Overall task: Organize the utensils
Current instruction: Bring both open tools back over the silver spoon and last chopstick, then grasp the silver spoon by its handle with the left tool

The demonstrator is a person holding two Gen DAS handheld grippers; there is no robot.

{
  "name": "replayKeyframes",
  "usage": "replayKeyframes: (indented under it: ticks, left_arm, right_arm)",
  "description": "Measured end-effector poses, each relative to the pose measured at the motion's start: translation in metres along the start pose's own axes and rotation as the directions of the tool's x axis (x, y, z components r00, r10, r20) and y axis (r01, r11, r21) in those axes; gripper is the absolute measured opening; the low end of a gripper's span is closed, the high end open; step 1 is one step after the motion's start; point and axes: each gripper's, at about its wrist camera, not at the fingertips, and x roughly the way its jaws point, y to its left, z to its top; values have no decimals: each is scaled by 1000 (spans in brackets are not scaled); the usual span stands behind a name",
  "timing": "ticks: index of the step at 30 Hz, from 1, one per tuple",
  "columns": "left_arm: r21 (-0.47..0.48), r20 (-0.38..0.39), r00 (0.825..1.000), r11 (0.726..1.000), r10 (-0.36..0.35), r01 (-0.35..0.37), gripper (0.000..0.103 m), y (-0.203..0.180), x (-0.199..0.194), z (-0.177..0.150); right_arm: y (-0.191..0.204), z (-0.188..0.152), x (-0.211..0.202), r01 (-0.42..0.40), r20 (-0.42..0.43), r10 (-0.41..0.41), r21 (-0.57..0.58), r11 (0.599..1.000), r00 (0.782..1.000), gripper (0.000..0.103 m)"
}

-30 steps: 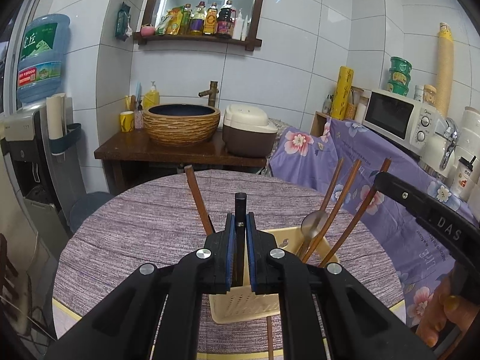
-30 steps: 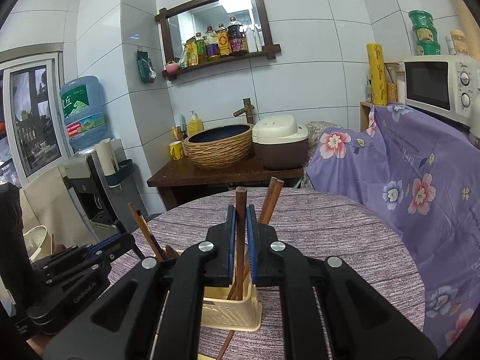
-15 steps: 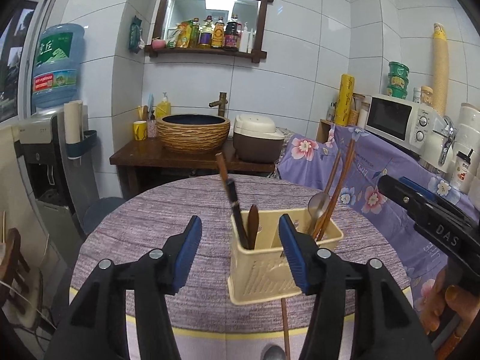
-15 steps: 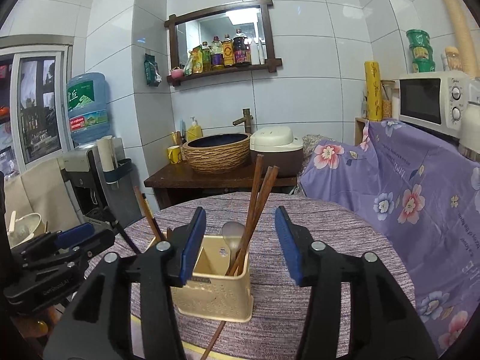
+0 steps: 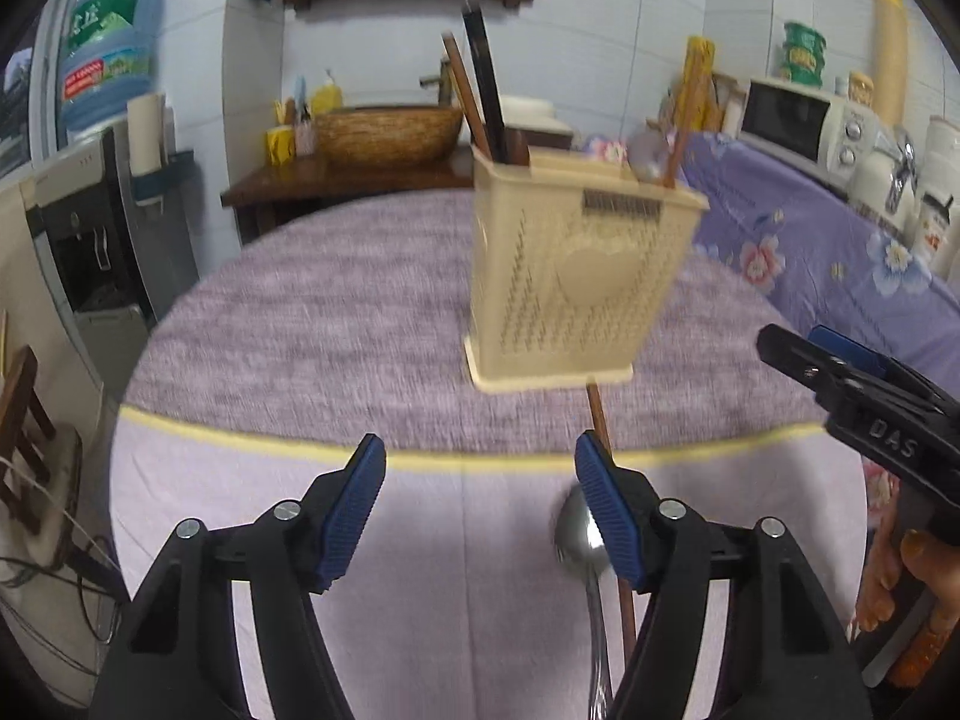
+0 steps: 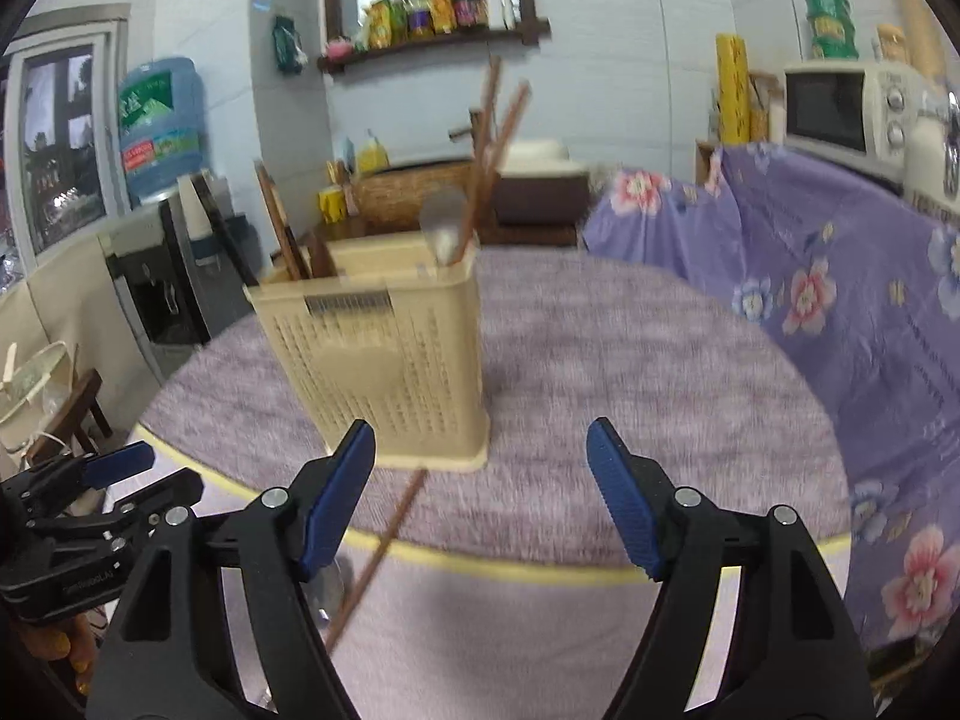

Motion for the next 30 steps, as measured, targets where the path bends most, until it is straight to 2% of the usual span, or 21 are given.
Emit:
replayKeyframes:
  ticks: [2,7,13,17,20,24,26,30]
  left_arm:
    - [-3,-55,998,1000,-29,28,55,-3,6,-16]
    - [-19,-127,990,998,-61,59,44,-9,13,-40]
    - [23,-166,982,995,-91,96,36,-29,17,-51]
    - [50,-194,977,994,-91,102,29,-39,19,-59]
    - [75,-209,976,994,-65,83,21,-43,24,-62]
    - [81,-210,977,994,-49,67,19,-44,25,-62]
    - [93,-205,978,994,-31,52,10,-44,26,-62]
    - [75,-200,980,997,-13,28,8,-29,30,-56]
  right_arm:
    - [-1,-17,5,27,-33,-27,-7,1000,999,73]
    - [-6,-48,6,54,-84,-54,-3,999,995,73]
    - [-6,-54,2,43,-89,-42,6,999,995,73]
    - [-5,-54,1,40,-86,-39,4,999,996,79]
    - [-5,-53,1,39,-90,-38,6,999,995,79]
    - [-4,-53,1,40,-92,-39,7,999,995,79]
    - [-3,-53,3,42,-100,-41,5,999,994,79]
    - [-1,-53,8,28,-125,-27,4,1000,992,79]
